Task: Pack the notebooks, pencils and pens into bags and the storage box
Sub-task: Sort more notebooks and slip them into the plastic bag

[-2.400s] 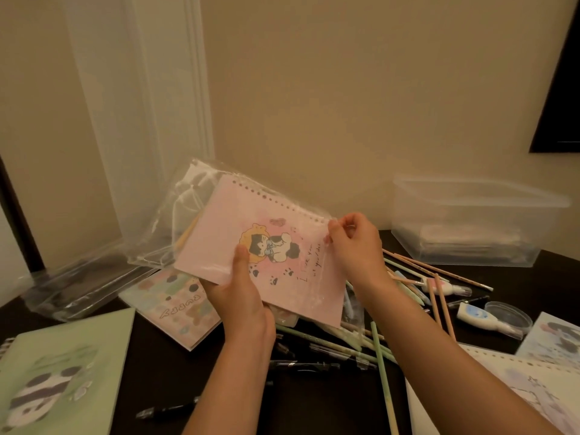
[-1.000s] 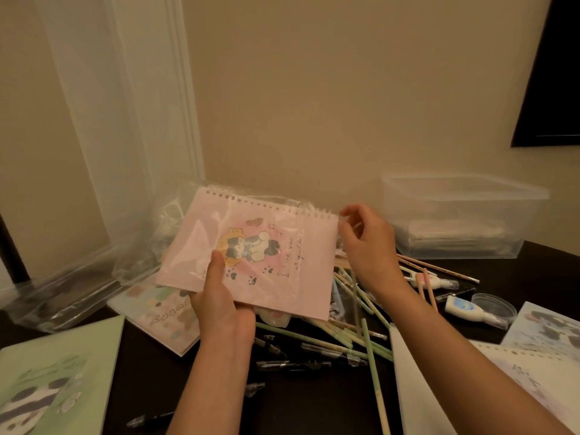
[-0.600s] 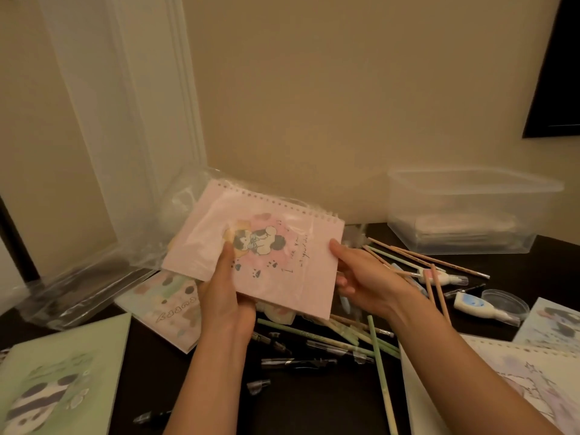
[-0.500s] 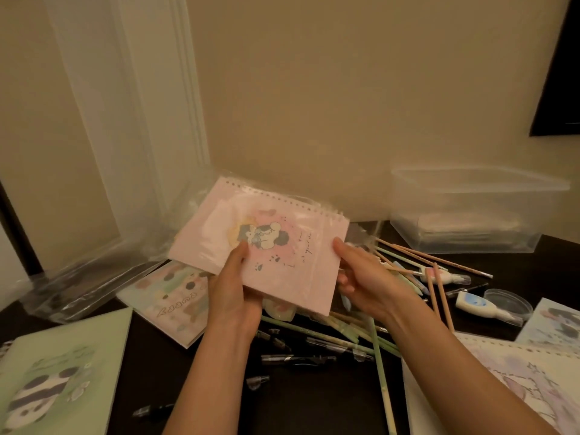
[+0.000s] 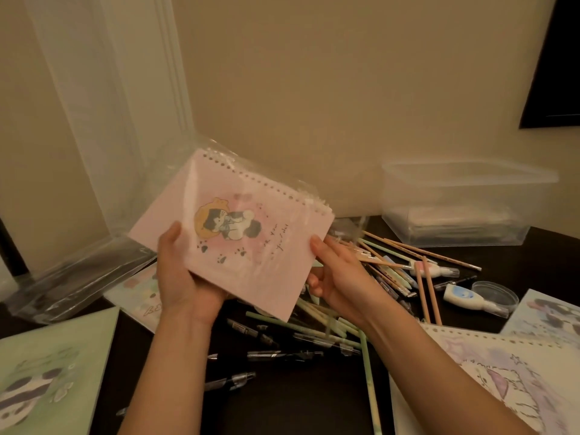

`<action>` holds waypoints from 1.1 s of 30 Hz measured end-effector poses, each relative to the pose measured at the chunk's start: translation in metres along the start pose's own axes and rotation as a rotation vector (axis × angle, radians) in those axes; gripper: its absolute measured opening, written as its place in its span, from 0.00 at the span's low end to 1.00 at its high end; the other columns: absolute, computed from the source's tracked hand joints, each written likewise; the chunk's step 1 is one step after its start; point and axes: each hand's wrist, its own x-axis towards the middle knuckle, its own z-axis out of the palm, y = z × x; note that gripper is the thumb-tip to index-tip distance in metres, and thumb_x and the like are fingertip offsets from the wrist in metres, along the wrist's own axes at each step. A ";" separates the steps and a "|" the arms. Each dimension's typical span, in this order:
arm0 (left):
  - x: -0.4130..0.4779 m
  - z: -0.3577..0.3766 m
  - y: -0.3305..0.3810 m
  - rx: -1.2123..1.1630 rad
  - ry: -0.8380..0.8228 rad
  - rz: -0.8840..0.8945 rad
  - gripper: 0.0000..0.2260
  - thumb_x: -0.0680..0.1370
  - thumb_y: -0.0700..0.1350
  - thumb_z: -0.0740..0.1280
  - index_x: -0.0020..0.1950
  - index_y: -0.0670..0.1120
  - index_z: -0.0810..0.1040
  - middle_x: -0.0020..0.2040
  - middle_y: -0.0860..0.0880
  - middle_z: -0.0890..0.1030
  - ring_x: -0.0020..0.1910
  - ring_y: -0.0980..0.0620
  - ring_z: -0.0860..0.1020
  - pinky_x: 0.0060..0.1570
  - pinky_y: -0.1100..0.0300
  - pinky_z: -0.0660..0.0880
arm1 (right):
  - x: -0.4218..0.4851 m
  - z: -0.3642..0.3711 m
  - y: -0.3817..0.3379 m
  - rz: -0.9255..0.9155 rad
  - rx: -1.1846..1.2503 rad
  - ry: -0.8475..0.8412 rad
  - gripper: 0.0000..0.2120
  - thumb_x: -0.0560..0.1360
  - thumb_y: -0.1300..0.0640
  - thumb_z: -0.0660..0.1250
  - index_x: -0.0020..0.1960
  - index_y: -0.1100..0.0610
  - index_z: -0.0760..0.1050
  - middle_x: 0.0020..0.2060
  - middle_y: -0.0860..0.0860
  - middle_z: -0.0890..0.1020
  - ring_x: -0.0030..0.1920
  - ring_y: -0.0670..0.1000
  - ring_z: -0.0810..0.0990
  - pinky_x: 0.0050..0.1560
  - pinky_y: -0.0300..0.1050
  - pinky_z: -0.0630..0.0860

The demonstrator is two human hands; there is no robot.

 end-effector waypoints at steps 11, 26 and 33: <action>-0.004 -0.001 -0.007 0.037 -0.032 0.056 0.13 0.78 0.53 0.58 0.51 0.50 0.79 0.45 0.49 0.85 0.45 0.49 0.82 0.45 0.53 0.77 | -0.001 0.009 0.011 0.094 0.083 0.008 0.15 0.80 0.55 0.58 0.63 0.64 0.70 0.39 0.55 0.79 0.26 0.45 0.73 0.25 0.34 0.73; -0.002 -0.008 -0.017 0.147 -0.032 -0.025 0.07 0.78 0.43 0.63 0.53 0.49 0.78 0.46 0.49 0.85 0.47 0.50 0.82 0.42 0.52 0.77 | -0.003 -0.001 -0.006 -0.009 -0.217 0.107 0.12 0.79 0.56 0.62 0.62 0.57 0.71 0.46 0.54 0.81 0.28 0.46 0.73 0.27 0.36 0.72; -0.004 -0.005 -0.031 0.163 -0.058 -0.047 0.16 0.73 0.44 0.67 0.61 0.48 0.76 0.55 0.46 0.83 0.54 0.48 0.80 0.50 0.49 0.78 | -0.002 0.002 -0.002 -0.071 -0.018 0.168 0.09 0.80 0.57 0.59 0.57 0.60 0.70 0.36 0.53 0.75 0.25 0.43 0.68 0.24 0.34 0.68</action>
